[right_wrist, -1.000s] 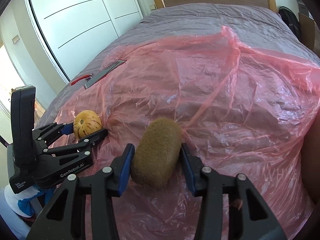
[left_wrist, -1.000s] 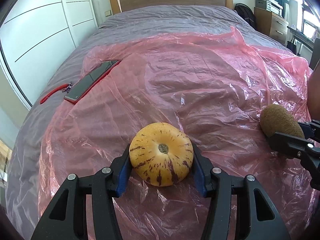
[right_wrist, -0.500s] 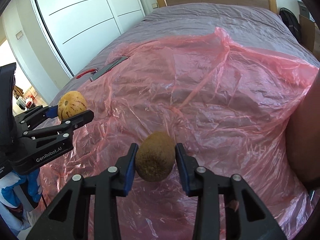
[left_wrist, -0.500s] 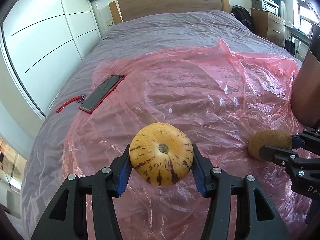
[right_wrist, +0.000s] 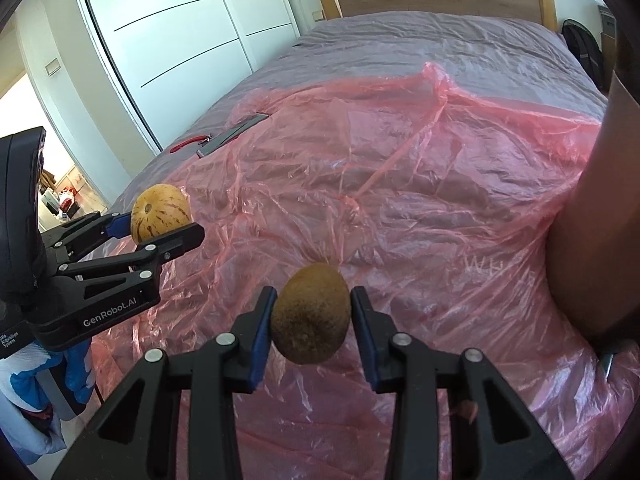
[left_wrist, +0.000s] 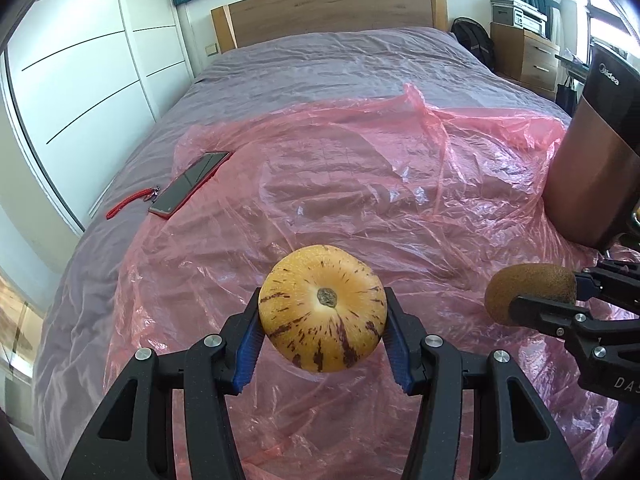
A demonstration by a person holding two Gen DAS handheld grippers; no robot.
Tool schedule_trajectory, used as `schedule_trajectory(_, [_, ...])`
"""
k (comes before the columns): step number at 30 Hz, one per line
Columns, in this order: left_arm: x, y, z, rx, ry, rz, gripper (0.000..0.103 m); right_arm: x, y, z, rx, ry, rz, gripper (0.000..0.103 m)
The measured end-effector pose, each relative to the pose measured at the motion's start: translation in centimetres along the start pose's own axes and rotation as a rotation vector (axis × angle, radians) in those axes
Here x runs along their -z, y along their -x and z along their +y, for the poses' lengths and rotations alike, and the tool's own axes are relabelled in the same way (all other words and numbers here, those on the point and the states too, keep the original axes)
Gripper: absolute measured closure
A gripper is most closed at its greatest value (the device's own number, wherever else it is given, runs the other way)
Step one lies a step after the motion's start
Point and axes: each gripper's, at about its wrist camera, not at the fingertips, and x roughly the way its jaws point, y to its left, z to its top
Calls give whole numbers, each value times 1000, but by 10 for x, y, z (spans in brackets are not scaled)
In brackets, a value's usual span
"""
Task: Organize fruits
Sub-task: 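Lift and carry the melon and kiwi over the green tray with both tools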
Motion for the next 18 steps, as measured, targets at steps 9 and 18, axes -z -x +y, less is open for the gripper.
schedule_trajectory(9, [2, 32, -35, 41, -37, -29, 55, 25, 40, -3, -8, 0, 8, 56])
schedule_trajectory(18, [6, 67, -67, 76, -77, -47, 55, 51, 82, -8, -11, -16, 12, 56])
